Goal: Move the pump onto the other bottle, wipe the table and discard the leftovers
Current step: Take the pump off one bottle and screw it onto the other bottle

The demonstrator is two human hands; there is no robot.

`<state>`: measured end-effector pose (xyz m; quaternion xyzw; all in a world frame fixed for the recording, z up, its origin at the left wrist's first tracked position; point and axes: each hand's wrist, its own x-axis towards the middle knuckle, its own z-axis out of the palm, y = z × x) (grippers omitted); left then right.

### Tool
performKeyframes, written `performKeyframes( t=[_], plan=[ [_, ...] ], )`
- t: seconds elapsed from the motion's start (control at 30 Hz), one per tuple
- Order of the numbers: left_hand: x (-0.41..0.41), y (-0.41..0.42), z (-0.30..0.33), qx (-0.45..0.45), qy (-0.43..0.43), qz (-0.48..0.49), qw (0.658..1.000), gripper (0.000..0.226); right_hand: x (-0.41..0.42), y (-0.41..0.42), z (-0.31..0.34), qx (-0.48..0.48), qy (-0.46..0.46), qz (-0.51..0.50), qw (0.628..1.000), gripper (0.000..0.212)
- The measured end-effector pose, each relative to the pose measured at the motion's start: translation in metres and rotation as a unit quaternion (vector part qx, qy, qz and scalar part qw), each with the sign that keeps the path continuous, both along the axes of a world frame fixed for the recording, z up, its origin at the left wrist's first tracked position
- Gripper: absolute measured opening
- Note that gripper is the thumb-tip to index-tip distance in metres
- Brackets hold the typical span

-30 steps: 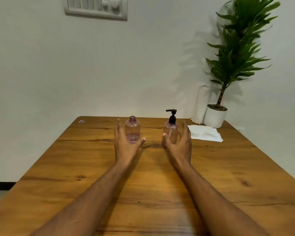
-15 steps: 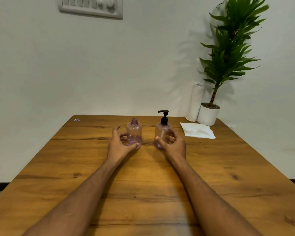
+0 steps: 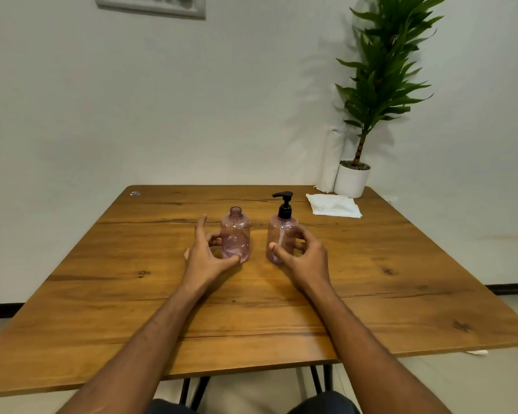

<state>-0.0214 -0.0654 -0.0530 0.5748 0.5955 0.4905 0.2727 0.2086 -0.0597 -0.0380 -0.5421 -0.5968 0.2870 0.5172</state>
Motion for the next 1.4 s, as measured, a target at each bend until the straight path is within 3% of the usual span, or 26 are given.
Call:
performKeyframes(
  t=[0.13, 0.2, 0.27, 0.33, 0.37, 0.5, 0.6, 0.77, 0.97, 1.1, 1.23, 1.4],
  plan=[
    [0.012, -0.016, 0.011, 0.125, 0.051, 0.059, 0.989, 0.136, -0.002, -0.001, -0.002, 0.011, -0.039, 0.001, 0.999, 0.075],
    [0.024, -0.030, 0.017, 0.235, 0.058, 0.095, 0.966, 0.105, -0.001, 0.000, -0.005, 0.015, -0.053, -0.007, 0.998, 0.080],
    [0.045, -0.042, 0.026, 0.319, 0.056, 0.064, 0.944, 0.067, 0.000, 0.001, -0.007, 0.013, -0.051, -0.011, 0.999, 0.083],
    [0.066, -0.046, 0.037, 0.333, 0.069, -0.007, 0.940, 0.038, 0.002, 0.001, -0.006, 0.009, -0.035, -0.004, 0.999, 0.074],
    [0.077, -0.044, 0.043, 0.310, 0.071, -0.034, 0.947, 0.034, 0.002, -0.001, -0.004, 0.008, -0.022, 0.003, 1.000, 0.069],
    [0.103, -0.024, 0.072, 0.100, -0.034, -0.119, 0.987, 0.047, 0.009, -0.006, -0.003, 0.002, 0.021, 0.024, 0.999, 0.072],
    [0.108, -0.002, 0.085, 0.031, -0.015, -0.161, 0.986, 0.039, 0.013, -0.004, -0.005, 0.005, 0.030, 0.032, 0.999, 0.070],
    [0.105, 0.016, 0.089, 0.030, 0.003, -0.160, 0.987, 0.031, 0.013, -0.004, -0.005, -0.007, 0.046, 0.032, 0.998, 0.077],
    [0.109, 0.011, 0.087, 0.051, -0.027, -0.085, 0.995, 0.028, 0.010, -0.006, -0.006, -0.005, 0.020, 0.014, 1.000, 0.083],
    [0.119, 0.001, 0.091, 0.075, -0.031, -0.017, 0.997, 0.038, 0.011, -0.005, -0.007, -0.006, 0.000, 0.001, 1.000, 0.077],
    [0.122, -0.009, 0.086, 0.083, -0.026, 0.004, 0.996, 0.048, 0.010, -0.005, -0.007, 0.001, -0.013, -0.017, 1.000, 0.091],
    [0.110, -0.012, 0.084, 0.102, -0.036, 0.051, 0.993, 0.028, 0.009, -0.003, -0.006, -0.003, -0.011, -0.014, 1.000, 0.085]
  ],
)
